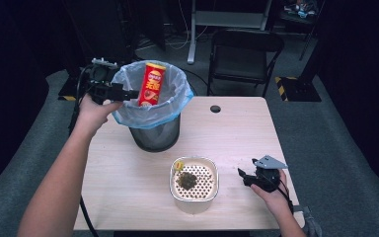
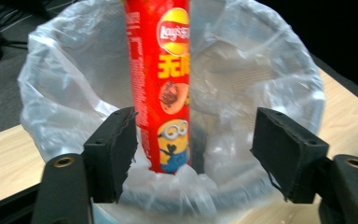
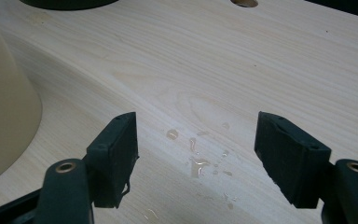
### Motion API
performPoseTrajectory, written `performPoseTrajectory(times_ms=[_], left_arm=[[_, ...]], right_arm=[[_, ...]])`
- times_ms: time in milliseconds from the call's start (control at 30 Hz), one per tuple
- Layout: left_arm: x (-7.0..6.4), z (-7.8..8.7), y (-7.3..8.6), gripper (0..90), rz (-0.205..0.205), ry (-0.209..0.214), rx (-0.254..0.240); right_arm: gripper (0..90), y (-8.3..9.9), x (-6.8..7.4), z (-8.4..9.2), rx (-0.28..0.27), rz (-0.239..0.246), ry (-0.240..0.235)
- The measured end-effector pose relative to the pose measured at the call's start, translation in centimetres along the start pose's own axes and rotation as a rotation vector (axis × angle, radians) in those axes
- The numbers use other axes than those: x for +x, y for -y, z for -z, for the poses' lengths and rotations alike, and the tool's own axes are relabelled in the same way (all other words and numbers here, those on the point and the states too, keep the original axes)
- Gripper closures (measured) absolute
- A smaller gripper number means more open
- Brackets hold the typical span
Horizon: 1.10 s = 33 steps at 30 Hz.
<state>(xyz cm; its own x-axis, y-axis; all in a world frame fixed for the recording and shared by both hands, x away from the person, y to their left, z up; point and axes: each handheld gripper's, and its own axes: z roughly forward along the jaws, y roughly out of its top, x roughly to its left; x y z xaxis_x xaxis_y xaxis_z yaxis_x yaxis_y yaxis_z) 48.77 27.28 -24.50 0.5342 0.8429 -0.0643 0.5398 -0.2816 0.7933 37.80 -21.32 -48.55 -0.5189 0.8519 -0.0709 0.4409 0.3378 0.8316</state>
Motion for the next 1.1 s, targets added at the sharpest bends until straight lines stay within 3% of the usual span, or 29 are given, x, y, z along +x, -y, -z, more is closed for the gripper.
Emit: performPoseTrajectory(times_ms=[200,633,933,1100], left_arm=[[-0.2,1.5,2.3,35.8,-0.01,0.044,-0.012],[-1.0,4.6,7.2,37.9,-0.053,0.071,-0.054],[-1.3,4.0,10.8,37.9,-0.063,0.069,-0.053],[-0.8,2.9,13.1,37.5,-0.037,0.07,-0.053]], right_arm=[[29.8,0.0,-0.1,0.0,-0.005,-0.005,0.004],[29.8,0.0,0.0,0.0,0.001,-0.011,0.012],[29.8,0.0,-0.2,0.1,-0.002,-0.012,0.017],[29.8,0.1,-0.2,0.1,0.002,-0.006,0.015]])
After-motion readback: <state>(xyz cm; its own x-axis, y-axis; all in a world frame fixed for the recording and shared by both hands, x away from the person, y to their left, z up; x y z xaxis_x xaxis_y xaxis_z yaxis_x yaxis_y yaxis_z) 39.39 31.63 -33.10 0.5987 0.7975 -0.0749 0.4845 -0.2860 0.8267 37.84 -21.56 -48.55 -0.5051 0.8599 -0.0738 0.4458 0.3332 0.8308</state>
